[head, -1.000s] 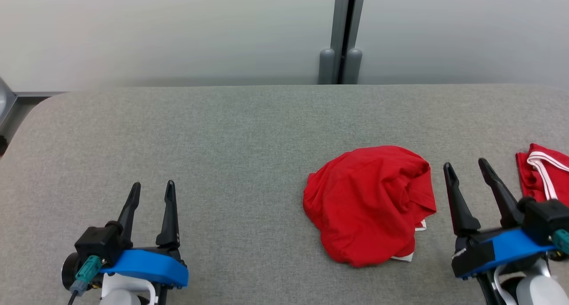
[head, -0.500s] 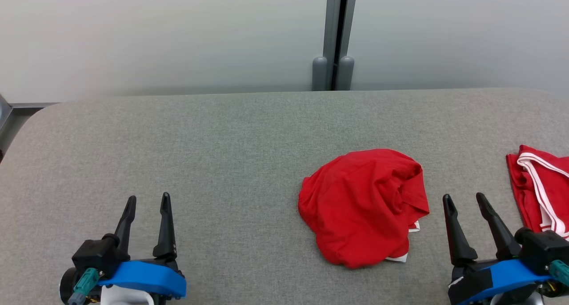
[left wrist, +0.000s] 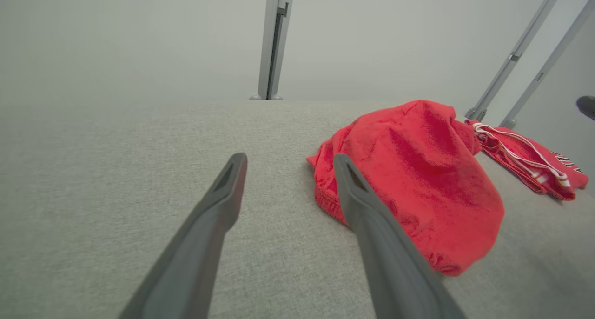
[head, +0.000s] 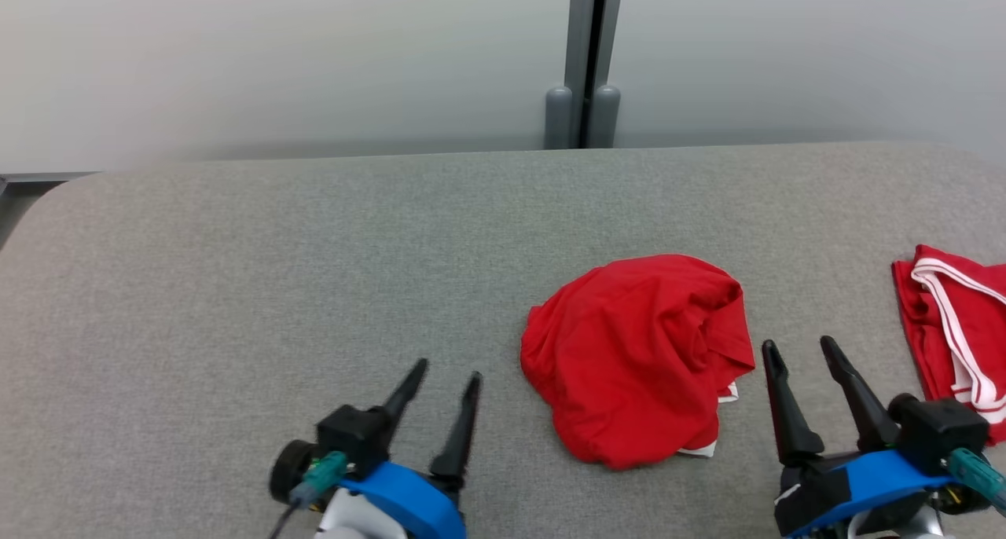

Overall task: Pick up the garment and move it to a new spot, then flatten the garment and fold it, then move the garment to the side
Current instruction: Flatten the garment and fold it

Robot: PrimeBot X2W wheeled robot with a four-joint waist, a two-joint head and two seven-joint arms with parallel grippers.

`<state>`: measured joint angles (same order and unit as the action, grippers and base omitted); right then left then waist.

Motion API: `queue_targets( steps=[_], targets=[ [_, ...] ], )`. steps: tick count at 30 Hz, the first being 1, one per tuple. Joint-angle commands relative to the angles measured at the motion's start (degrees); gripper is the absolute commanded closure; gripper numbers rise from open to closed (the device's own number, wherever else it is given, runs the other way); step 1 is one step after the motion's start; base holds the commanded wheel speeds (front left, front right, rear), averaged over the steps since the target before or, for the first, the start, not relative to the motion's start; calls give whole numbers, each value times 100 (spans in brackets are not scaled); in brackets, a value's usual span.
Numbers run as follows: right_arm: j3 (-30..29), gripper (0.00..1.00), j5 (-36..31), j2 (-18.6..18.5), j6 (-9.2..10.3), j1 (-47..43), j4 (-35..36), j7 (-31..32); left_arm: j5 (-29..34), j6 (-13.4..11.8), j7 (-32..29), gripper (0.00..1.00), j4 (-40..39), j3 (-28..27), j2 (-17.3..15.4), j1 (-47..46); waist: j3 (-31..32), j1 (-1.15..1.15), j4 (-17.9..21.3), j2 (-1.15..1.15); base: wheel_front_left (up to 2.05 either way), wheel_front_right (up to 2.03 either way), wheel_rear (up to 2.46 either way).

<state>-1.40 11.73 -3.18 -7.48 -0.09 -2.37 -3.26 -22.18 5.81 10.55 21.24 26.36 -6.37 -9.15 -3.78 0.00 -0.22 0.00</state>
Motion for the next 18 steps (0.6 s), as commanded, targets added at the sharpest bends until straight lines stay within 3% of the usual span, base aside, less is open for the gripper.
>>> queue_targets(
  steps=[1, 12, 18],
  targets=[
    [35, 0, -17, 12, -3, 99, -3, 5, -13, 28, -35, 0, 46, 44, 21, -88, -11, 0, 17, 0, 0, 0, 0],
    [489, 0, 36, 13, -3, 325, -236, -110, -792, 182, -1055, 0, 949, 1283, 294, -490, -152, 0, 394, 0, 0, 0, 0],
    [618, 0, 49, 16, -2, 390, -336, -123, -1395, 72, -1325, 0, 1362, 1436, 338, -671, -195, 0, 634, 0, 0, 0, 0]
  ],
)
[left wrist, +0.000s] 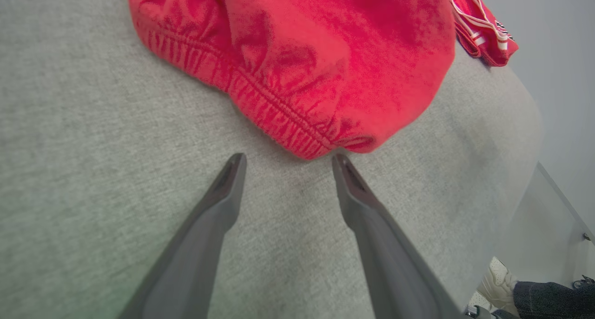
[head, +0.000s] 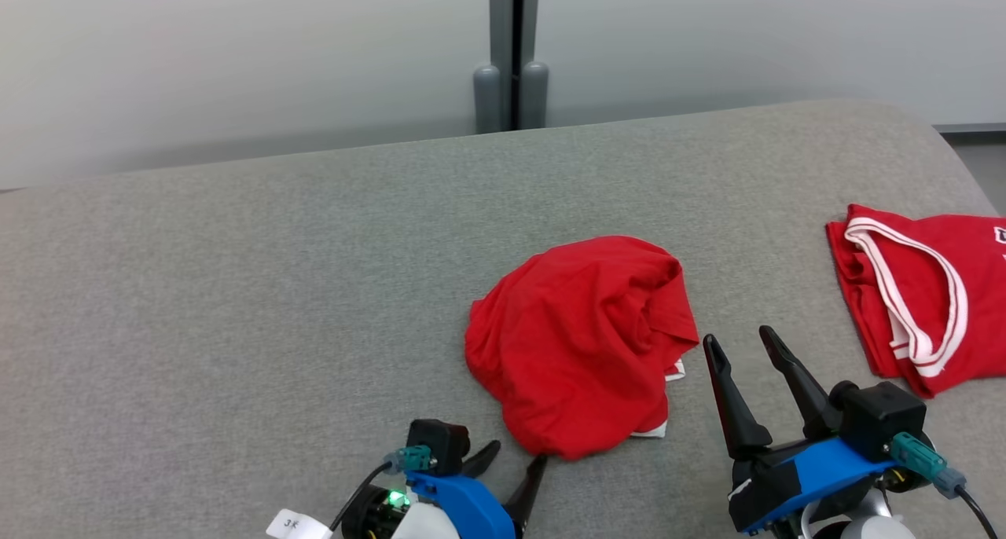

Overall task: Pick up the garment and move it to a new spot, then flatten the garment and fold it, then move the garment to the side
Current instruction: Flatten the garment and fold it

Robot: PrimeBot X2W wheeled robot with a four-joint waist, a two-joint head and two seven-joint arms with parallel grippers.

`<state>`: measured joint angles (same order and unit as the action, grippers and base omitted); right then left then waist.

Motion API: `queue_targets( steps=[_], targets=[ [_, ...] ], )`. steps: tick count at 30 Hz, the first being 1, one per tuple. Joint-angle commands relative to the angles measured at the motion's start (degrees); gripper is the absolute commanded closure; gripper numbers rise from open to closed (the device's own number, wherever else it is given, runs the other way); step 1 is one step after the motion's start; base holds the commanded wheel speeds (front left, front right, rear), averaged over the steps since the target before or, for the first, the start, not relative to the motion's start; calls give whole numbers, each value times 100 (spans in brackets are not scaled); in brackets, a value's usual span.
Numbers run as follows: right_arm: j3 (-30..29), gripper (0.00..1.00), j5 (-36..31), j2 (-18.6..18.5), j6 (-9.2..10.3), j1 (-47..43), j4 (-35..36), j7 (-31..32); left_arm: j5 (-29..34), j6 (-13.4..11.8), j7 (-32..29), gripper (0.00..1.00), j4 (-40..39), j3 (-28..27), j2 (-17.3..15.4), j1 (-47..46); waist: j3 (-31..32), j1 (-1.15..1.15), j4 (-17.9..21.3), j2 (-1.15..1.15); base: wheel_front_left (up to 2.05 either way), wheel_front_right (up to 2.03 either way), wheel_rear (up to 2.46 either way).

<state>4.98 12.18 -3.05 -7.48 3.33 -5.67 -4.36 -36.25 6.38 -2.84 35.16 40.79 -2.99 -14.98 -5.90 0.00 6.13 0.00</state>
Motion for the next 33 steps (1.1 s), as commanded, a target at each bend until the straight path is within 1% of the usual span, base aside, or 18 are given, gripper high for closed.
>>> queue_targets(
  steps=[1, 5, 13, 14, 16, 21, 22, 23, 25, 26, 28, 33],
  targets=[
    [-2, 0, 1, 1, -3, 74, -1, -16, -51, -67, 2, 0, 29, -48, 3, -123, 7, 0, 42, 0, 0, 0, 0],
    [15, 0, 11, -10, -3, 120, -6, -43, -426, -160, -58, 0, 29, 73, 10, -241, -43, 0, 180, 0, 0, 0, 0],
    [10, 0, 74, 2, -3, 145, -49, -99, -1026, -21, 242, 0, -71, 396, 9, -510, -113, 0, 283, 0, 0, 0, 0],
    [2, 0, 78, 2, -3, 145, -59, -110, -1044, -6, 292, 22, -58, 444, 9, -541, -115, 0, 282, 0, 0, 0, 0],
    [-13, 0, 88, 4, -3, 154, -70, -126, -1085, 24, 430, 100, -55, 512, 9, -608, -115, 0, 271, 0, 0, 0, 0],
    [-32, 0, 101, 7, -3, 175, -106, -130, -1294, 72, 866, 100, -196, 518, 12, -842, -75, 0, 214, 0, 0, 0, 0],
    [-37, 0, 100, 8, -3, 158, -112, -126, -1381, 69, 1032, 100, -282, 501, 10, -970, -40, 0, 187, 0, 0, 0, 0],
    [-33, 0, 100, 9, -3, 148, -117, -123, -1420, 53, 1096, 100, -325, 473, 8, -1043, -23, 0, 177, 0, 0, 0, 0],
    [-38, 0, 104, 10, -3, 133, -124, -123, -1447, -54, 1180, 100, -359, 411, 8, -1179, 9, 0, 155, 0, 0, 0, 0],
    [-39, 0, 107, 10, -3, 125, -125, -128, -1431, -134, 1206, 100, -350, 364, 1, -1235, 22, 0, 143, 0, 0, 0, 0],
    [-50, 0, 119, 12, -3, 109, -118, -134, -1353, -359, 1193, 100, -307, 280, -141, -1317, 39, 0, 115, 0, 0, 0, 0],
    [-108, 0, 132, 13, -3, 52, -78, -145, -1240, -958, 1086, 100, -232, 79, -685, -1204, 41, 0, 10, 0, 0, 0, 0]
  ],
)
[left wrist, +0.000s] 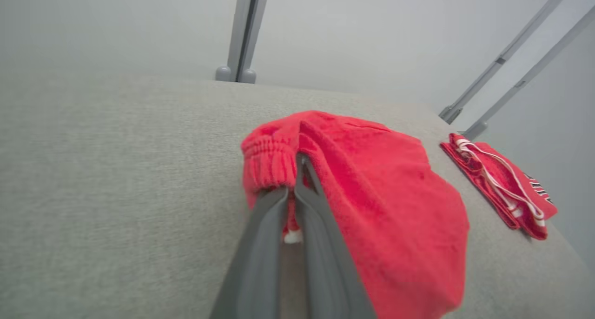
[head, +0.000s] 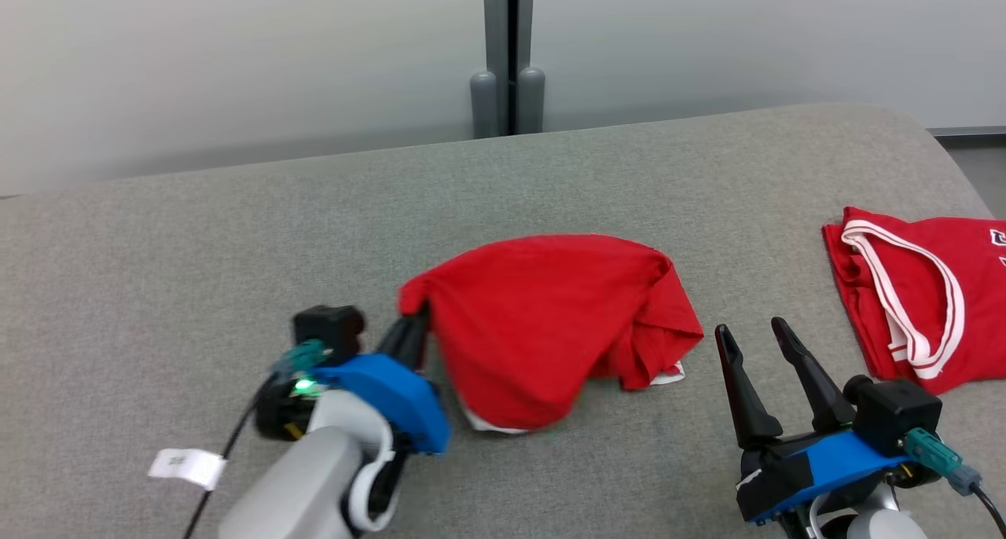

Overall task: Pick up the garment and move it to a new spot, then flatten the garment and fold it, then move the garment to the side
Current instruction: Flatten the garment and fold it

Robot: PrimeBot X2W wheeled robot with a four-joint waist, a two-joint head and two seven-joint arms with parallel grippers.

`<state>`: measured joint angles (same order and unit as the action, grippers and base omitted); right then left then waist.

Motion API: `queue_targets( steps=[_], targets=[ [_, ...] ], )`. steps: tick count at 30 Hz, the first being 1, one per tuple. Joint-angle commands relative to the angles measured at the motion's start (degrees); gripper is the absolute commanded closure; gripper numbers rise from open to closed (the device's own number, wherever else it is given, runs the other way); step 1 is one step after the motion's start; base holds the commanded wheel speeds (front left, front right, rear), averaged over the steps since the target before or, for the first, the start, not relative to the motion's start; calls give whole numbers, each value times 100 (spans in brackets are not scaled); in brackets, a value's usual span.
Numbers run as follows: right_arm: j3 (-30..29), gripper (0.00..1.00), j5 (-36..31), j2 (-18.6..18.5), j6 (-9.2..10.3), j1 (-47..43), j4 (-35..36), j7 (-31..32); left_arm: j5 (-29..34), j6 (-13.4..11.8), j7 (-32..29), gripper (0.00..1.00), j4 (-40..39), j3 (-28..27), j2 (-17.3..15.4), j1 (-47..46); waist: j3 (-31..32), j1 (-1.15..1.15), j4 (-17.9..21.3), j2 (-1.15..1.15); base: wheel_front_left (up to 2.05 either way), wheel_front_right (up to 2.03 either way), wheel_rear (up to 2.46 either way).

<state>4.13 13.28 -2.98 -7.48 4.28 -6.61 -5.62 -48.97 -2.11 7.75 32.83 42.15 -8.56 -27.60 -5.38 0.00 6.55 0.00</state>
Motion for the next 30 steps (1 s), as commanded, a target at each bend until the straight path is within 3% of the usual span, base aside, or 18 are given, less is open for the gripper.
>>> queue_targets(
  steps=[1, 6, 13, 18, 22, 24, 25, 30],
  targets=[
    [-44, 0, 22, 6, -3, -56, 19, -30, 52, -218, 35, 100, 1, -112, -236, 117, -15, 0, -64, 0, 0, 0, 0],
    [-74, 0, 41, 9, -3, -80, 36, -47, 44, -666, 124, 100, -75, -361, -671, 395, -33, 0, -215, 0, 0, 0, 0],
    [-36, 0, 59, 10, -3, -6, 11, -48, 125, -1256, 227, 100, -98, -539, -976, 654, -57, 0, -341, 0, 0, 0, 0],
    [-30, 0, 39, 10, -3, -5, 0, -34, 166, -1470, 271, 100, -128, -561, -1056, 803, -65, 0, -392, 0, 0, 0, 0],
    [-31, 0, 38, 10, -3, -5, -13, -25, 147, -1486, 318, 100, -165, -554, -1037, 897, -42, 0, -406, 0, 0, 0, 0],
    [-26, 0, 36, 10, -3, -14, -20, -16, 132, -1407, 377, 29, -227, -543, -1031, 942, -18, 0, -414, 0, 0, 0, 0],
    [-27, 0, 36, 10, -3, -23, -22, -12, 140, -1333, 418, 0, -263, -533, -1038, 966, -6, 0, -420, 0, 0, 0, 0],
    [-47, 0, 6, 10, -3, -106, 16, 39, 247, -969, 691, 0, -576, -682, -1129, 1104, 79, 0, -461, 0, 0, 0, 0]
  ],
)
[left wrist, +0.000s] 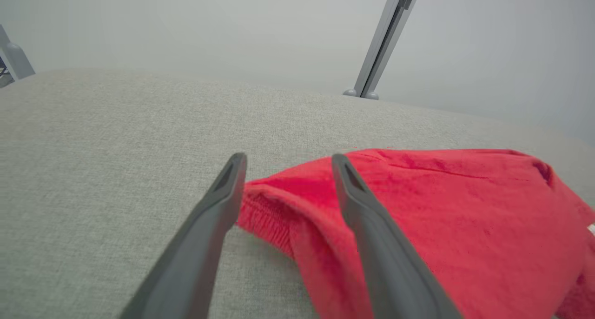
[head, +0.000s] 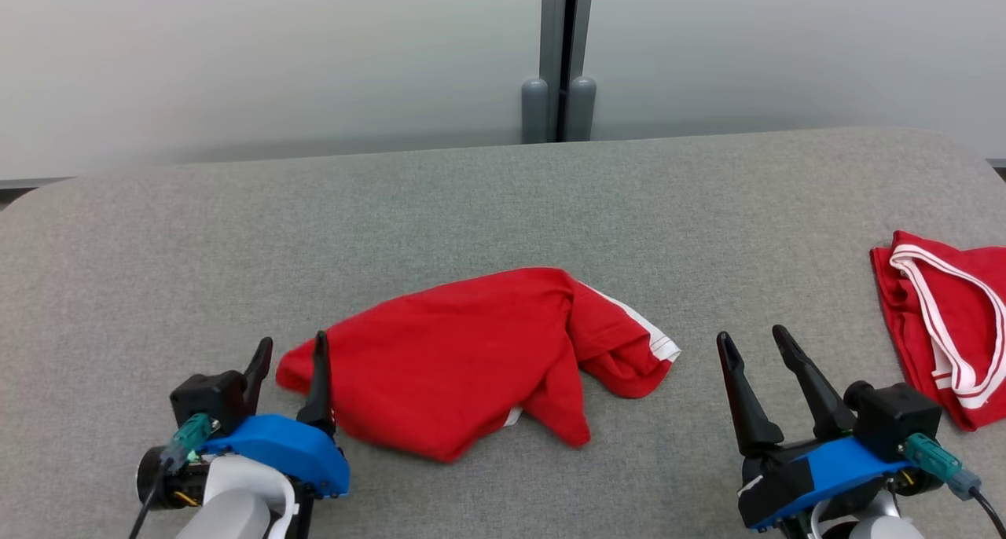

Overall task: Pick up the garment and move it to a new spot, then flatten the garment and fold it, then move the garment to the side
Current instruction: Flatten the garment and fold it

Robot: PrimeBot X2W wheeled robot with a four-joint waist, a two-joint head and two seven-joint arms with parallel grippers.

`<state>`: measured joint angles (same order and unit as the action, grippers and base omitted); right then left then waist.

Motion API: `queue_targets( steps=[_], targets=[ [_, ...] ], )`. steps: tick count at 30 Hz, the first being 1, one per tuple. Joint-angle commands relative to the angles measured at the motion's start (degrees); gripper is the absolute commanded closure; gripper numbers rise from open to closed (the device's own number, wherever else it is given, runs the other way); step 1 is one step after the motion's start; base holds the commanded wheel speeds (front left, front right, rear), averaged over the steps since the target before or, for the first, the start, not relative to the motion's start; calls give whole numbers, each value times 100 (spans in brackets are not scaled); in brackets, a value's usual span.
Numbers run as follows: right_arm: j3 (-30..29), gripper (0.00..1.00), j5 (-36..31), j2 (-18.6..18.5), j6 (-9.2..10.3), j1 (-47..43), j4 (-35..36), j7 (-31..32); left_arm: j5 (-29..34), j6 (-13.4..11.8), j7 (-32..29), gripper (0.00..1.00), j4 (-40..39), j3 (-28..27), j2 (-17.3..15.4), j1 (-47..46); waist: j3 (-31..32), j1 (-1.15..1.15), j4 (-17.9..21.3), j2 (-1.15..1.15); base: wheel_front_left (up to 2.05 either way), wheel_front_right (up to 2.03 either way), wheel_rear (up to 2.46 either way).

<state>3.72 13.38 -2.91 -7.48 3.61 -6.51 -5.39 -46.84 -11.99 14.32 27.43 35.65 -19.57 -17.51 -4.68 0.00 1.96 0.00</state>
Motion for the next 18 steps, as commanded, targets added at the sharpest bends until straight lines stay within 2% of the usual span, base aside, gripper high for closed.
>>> queue_targets(
  steps=[1, 4, 8, 13, 18],
  targets=[
    [-13, 0, -4, 2, -3, -51, 19, 10, 107, 57, 58, 0, -121, -90, -66, 134, 22, 0, -10, 0, 0, 0, 0],
    [-29, 0, -6, 2, -3, -79, 57, 42, 363, 190, 89, 0, -450, -420, -153, 207, 41, 0, -38, 0, 0, 0, 0],
    [-43, 0, -27, -2, -3, -113, 93, 71, 917, 387, 89, 0, -996, -1021, -88, 544, 60, 0, -74, 0, 0, 0, 0],
    [-17, 0, -40, -2, -3, -147, 116, 120, 1586, 614, 91, 0, -1477, -1664, 79, 931, 91, 0, -90, 0, 0, 0, 0],
    [14, 0, -23, -15, -3, -166, 113, 138, 2020, 853, 91, 0, -1612, -2171, 296, 1202, 112, 0, -85, 0, 0, 0, 0]
  ],
)
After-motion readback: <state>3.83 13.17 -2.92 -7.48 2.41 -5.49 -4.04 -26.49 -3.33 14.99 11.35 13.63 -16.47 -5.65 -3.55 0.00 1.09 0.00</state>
